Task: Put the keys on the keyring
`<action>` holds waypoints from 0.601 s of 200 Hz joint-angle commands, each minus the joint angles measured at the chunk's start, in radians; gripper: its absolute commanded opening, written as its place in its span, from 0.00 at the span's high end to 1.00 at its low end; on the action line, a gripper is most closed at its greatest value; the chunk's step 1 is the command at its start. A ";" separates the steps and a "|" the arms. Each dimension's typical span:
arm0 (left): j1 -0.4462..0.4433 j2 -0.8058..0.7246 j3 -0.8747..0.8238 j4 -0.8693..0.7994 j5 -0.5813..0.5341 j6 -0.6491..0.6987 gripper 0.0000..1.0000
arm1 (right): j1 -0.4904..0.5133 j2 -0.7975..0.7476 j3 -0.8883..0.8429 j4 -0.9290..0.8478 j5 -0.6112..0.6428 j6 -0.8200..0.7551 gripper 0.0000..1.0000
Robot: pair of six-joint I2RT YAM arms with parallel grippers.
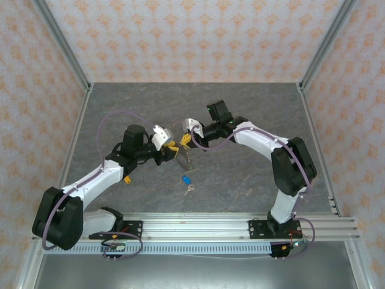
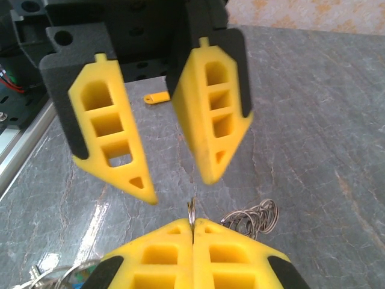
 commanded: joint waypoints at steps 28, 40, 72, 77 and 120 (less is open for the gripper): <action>-0.005 0.050 -0.014 0.129 -0.007 0.030 0.70 | -0.004 0.029 0.043 -0.038 -0.082 -0.061 1.00; -0.005 0.059 -0.017 0.140 0.003 0.029 0.71 | -0.005 0.029 0.042 -0.039 -0.083 -0.063 1.00; -0.007 0.077 -0.036 0.169 -0.003 0.035 0.70 | -0.006 0.033 0.034 -0.012 -0.091 -0.038 1.00; -0.006 0.079 -0.034 0.172 -0.002 0.036 0.70 | -0.007 0.032 0.034 -0.010 -0.093 -0.035 1.00; -0.016 0.107 -0.017 0.166 0.003 0.048 0.70 | -0.013 0.036 0.022 0.056 -0.123 0.033 1.00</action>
